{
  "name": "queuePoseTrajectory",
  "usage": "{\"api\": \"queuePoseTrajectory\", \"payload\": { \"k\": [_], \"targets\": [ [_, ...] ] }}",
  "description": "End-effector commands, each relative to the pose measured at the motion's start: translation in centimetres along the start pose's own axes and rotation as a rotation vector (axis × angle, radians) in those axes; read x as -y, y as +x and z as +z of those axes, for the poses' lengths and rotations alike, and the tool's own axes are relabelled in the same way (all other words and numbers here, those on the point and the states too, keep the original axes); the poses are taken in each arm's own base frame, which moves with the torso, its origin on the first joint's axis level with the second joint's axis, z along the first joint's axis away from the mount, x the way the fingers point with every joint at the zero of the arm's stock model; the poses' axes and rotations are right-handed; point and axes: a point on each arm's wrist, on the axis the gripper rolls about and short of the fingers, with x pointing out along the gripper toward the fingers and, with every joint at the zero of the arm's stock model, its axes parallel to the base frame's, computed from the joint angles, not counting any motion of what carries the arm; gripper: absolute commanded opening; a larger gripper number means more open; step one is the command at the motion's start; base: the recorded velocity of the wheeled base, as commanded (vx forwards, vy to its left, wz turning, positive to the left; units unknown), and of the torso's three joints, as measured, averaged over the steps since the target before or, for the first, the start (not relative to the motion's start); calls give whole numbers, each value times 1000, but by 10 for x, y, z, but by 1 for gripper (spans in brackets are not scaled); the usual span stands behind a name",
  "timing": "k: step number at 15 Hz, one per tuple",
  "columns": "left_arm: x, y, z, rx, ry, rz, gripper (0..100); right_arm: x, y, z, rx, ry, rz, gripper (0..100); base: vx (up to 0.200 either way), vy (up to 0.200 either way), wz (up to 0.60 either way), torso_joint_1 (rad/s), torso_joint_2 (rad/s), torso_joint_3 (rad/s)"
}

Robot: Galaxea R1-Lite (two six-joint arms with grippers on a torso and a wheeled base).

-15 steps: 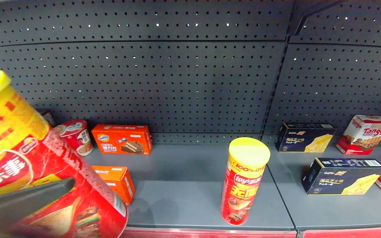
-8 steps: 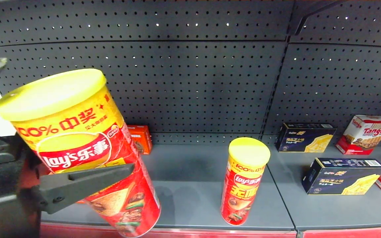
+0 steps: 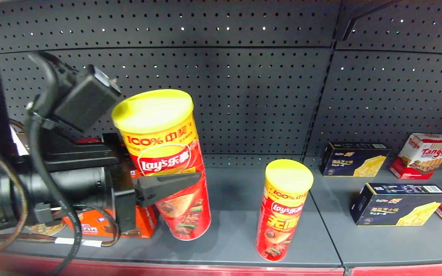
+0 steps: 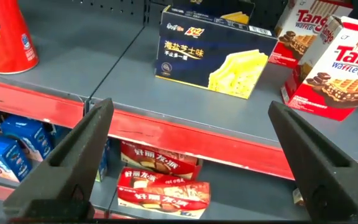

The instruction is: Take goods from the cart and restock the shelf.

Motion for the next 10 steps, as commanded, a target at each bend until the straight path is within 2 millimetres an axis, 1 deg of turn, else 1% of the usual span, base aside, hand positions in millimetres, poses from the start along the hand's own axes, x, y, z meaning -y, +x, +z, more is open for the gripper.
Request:
{"api": "queuePoseTrajectory", "payload": {
  "k": [1,3,5,7,10],
  "targets": [
    [-11,25,-11,-69,-3,-4,0,0,1,0,-6,0,2,100,0,0,0,0,0,0],
    [-23,36,-9,-67,3,-28,0,0,1,0,-6,3,2,100,0,0,0,0,0,0],
    [-38,49,-2,-55,43,-19,0,0,1,0,-6,3,0,100,0,0,0,0,0,0],
    [-47,63,4,-51,50,-16,0,0,1,-1,-7,3,1,100,0,0,0,0,0,0],
    [-56,84,0,-66,41,-20,0,0,1,-1,-4,5,0,100,0,0,0,0,0,0]
  ]
}}
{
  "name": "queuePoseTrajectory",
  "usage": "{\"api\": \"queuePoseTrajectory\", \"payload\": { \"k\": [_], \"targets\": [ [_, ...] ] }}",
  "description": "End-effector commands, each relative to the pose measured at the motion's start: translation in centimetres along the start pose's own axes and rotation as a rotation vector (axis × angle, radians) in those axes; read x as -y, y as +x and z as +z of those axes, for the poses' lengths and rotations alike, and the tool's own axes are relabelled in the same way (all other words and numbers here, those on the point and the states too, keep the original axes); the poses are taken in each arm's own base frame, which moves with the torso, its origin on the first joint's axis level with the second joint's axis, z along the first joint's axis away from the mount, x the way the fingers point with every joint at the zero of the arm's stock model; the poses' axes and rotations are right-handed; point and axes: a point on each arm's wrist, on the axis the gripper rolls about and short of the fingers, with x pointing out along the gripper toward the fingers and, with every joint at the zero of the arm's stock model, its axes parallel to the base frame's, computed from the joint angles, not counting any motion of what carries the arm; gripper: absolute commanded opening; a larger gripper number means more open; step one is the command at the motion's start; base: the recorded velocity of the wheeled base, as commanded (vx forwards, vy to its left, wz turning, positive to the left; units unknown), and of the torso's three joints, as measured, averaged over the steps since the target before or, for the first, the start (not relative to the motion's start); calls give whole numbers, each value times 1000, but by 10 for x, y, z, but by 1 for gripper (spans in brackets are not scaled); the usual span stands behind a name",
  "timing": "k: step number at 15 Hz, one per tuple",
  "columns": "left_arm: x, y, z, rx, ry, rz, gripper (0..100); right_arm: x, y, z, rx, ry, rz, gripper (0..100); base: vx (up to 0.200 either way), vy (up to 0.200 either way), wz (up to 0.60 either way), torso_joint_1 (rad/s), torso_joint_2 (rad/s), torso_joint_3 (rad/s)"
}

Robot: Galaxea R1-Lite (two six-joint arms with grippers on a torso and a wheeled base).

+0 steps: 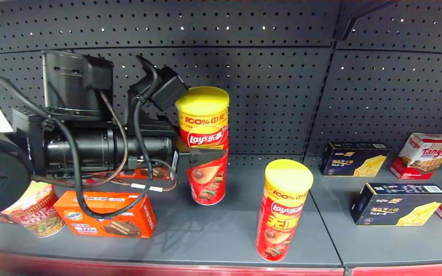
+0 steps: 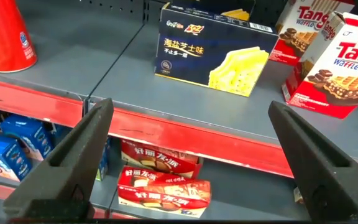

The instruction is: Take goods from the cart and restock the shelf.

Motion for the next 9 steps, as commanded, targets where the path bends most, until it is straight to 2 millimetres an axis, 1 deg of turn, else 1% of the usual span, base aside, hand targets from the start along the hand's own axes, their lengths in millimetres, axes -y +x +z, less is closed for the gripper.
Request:
{"api": "queuePoseTrajectory", "payload": {
  "k": [1,5,7,9],
  "targets": [
    [-9,23,-9,-35,-17,-7,0,0,0,1,5,-1,0,100,0,0,0,0,0,0],
    [-18,43,-13,-33,-17,-17,0,0,1,-1,5,-1,-2,100,0,0,0,0,0,0],
    [-24,60,-21,-7,-6,-10,0,0,1,0,6,1,-2,100,0,0,0,0,0,0],
    [-27,69,-25,6,-5,-7,0,0,1,-1,5,-1,-2,100,0,0,0,0,0,0]
  ]
}}
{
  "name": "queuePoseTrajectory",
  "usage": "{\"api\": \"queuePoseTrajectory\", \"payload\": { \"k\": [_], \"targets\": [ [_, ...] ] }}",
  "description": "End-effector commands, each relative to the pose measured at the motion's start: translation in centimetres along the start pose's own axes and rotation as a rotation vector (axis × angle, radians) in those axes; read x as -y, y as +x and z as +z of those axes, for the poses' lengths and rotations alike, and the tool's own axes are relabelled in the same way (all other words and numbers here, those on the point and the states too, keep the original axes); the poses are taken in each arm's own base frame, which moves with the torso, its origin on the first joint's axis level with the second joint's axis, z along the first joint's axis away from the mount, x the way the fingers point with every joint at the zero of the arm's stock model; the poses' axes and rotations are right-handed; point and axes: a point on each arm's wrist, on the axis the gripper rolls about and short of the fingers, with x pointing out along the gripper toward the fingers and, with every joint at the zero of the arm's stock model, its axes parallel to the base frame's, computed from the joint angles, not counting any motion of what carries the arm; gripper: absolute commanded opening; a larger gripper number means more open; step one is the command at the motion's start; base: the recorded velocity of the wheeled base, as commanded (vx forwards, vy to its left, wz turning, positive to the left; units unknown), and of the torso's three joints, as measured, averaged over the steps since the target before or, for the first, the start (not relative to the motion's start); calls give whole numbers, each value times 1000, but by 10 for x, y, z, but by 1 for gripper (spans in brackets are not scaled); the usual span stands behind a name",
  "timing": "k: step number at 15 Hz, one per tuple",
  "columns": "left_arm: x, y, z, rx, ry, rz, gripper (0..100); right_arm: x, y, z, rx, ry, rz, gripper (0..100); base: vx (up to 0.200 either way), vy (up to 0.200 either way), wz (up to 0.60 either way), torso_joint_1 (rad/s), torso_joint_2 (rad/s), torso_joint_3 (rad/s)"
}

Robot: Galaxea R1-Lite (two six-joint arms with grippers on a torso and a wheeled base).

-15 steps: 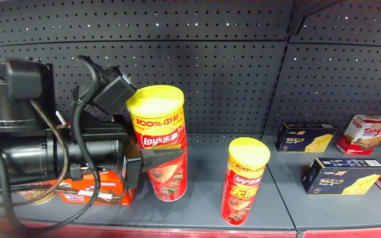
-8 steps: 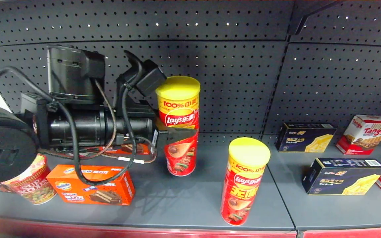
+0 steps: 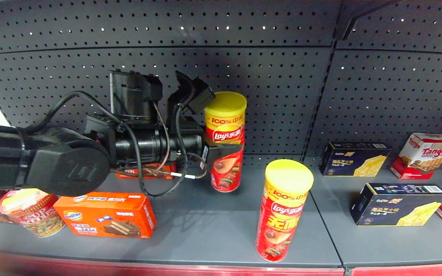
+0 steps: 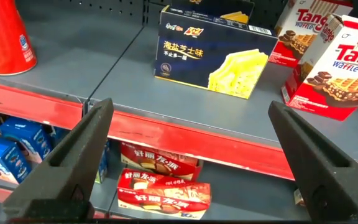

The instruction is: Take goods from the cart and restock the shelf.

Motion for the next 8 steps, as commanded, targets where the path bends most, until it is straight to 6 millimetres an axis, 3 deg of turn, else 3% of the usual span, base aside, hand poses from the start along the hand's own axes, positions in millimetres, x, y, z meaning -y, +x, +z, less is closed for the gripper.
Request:
{"api": "queuePoseTrajectory", "payload": {
  "k": [1,8],
  "targets": [
    [-4,16,-14,-33,-19,-7,0,0,0,0,-1,0,1,100,0,0,0,0,0,0],
    [-14,47,-15,-12,-10,-18,0,-1,2,-4,-5,-1,3,100,0,0,0,0,0,0]
  ]
}}
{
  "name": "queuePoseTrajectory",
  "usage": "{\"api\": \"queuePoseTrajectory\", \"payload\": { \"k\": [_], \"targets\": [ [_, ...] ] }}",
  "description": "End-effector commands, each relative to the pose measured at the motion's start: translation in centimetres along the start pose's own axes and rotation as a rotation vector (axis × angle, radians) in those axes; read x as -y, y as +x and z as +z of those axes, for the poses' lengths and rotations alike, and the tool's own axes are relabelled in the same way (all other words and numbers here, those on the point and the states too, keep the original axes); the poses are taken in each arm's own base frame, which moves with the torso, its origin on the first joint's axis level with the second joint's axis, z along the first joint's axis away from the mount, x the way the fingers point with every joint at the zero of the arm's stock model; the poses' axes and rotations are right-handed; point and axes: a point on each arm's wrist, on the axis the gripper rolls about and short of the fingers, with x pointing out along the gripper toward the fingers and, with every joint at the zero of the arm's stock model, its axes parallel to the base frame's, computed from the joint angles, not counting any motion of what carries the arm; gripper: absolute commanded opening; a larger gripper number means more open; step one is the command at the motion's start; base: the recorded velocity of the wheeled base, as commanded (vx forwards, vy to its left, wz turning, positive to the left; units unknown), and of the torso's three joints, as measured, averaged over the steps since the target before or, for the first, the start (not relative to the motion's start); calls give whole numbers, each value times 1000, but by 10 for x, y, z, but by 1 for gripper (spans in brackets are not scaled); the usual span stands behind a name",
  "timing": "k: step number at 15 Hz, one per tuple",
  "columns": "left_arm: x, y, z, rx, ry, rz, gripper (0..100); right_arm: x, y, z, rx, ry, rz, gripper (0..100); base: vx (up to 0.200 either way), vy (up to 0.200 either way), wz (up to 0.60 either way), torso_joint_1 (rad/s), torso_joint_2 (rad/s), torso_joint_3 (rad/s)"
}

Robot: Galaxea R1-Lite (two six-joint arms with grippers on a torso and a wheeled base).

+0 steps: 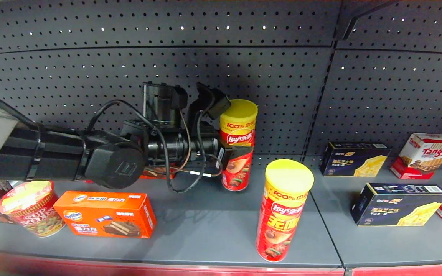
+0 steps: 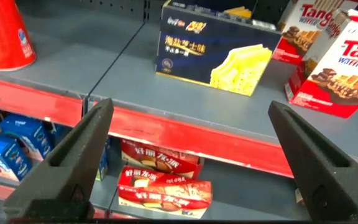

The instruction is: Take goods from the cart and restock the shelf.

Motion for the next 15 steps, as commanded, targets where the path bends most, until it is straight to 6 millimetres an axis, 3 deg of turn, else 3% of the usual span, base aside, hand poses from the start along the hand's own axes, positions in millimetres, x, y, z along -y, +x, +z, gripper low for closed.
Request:
{"api": "queuePoseTrajectory", "payload": {
  "k": [1,15],
  "targets": [
    [-4,12,-5,-7,-3,-3,0,0,0,0,-3,-1,-1,100,0,0,0,0,0,0],
    [-9,49,-18,-17,-3,-25,0,0,0,-1,-4,-2,2,100,0,0,0,0,0,0]
  ]
}}
